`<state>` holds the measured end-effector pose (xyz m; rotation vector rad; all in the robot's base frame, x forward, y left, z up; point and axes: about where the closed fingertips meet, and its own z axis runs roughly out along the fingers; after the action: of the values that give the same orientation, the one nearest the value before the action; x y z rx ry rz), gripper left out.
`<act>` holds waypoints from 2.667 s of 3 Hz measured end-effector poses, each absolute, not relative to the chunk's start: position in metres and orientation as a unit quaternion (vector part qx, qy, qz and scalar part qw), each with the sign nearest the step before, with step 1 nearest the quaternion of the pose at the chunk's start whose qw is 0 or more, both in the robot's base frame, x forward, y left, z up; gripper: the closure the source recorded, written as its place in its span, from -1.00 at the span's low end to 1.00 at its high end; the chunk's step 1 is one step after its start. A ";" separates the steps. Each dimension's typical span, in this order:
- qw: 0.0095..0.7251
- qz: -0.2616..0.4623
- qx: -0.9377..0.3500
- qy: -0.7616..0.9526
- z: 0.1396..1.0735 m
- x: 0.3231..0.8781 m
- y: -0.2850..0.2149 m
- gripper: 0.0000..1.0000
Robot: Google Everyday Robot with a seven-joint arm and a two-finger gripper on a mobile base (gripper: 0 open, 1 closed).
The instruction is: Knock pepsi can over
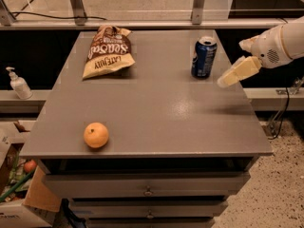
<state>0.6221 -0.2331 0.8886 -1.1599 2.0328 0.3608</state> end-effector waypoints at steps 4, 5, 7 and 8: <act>0.427 0.249 -0.449 0.745 0.882 0.663 -0.186 -1.00; 0.435 0.279 -0.464 0.720 0.894 0.657 -0.161 -1.00; 0.441 0.365 -0.493 0.655 0.924 0.602 -0.111 -1.00; 0.438 0.386 -0.502 0.638 0.932 0.580 -0.101 -1.00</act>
Offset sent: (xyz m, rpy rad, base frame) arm 0.0457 0.0141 -0.0150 0.1964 -0.0025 0.0187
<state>0.5804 -0.1006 0.9316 -1.2485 1.5865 0.9597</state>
